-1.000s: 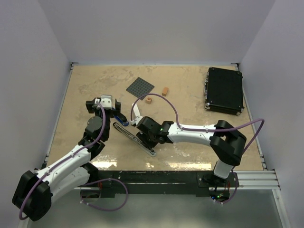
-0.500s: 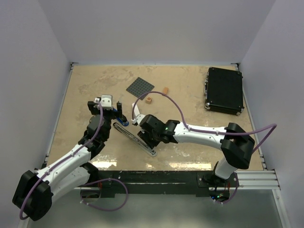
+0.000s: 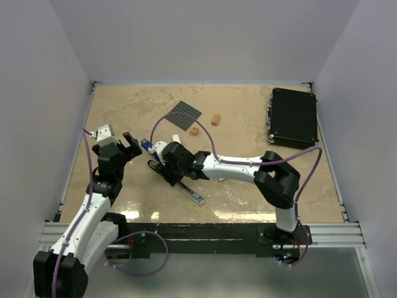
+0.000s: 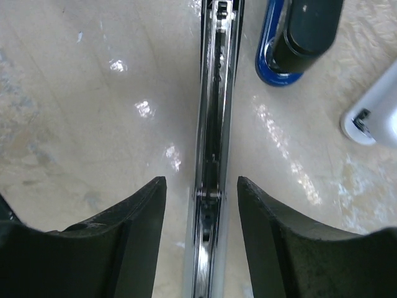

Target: Load the staples into the stapler

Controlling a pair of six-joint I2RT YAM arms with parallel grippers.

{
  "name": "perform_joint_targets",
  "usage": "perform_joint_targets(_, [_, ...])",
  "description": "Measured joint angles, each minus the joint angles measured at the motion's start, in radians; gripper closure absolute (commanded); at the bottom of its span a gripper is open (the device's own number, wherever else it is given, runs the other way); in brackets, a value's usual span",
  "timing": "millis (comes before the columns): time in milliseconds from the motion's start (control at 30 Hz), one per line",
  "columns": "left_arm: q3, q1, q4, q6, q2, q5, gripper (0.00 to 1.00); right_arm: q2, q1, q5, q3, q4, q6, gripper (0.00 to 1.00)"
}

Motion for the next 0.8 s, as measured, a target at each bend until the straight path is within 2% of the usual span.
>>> perform_joint_targets(200, [-0.014, 0.041, -0.124, -0.119, -0.013, 0.04, 0.0, 0.116, 0.0, 0.011, 0.04, 0.056, -0.019, 0.46])
perform_joint_targets(300, [-0.024, 0.046, -0.142, -0.148, -0.009, 0.05, 0.0, 0.149, -0.002, 0.028, 0.042, 0.067, -0.029, 0.51])
perform_joint_targets(400, [-0.042, 0.048, -0.143, -0.168, 0.004, 0.06, 0.0, 0.159, -0.007, 0.03, 0.042, 0.089, -0.038, 0.6])
perform_joint_targets(433, [-0.048, 0.049, -0.143, -0.172, 0.008, 0.065, 0.0, 0.159, -0.009, 0.031, 0.042, 0.097, -0.04, 0.67])
perform_joint_targets(567, [-0.094, 0.05, -0.098, -0.188, 0.037, 0.121, 0.0, 0.154, -0.019, 0.02, 0.028, 0.13, -0.053, 0.84])
perform_joint_targets(700, [-0.129, 0.05, -0.038, -0.199, 0.091, 0.208, 0.0, 0.109, -0.034, 0.0, -0.039, 0.173, -0.061, 0.93])
perform_joint_targets(800, [-0.142, 0.05, 0.005, -0.208, 0.124, 0.277, 0.0, 0.077, -0.043, -0.006, -0.081, 0.198, -0.063, 0.95])
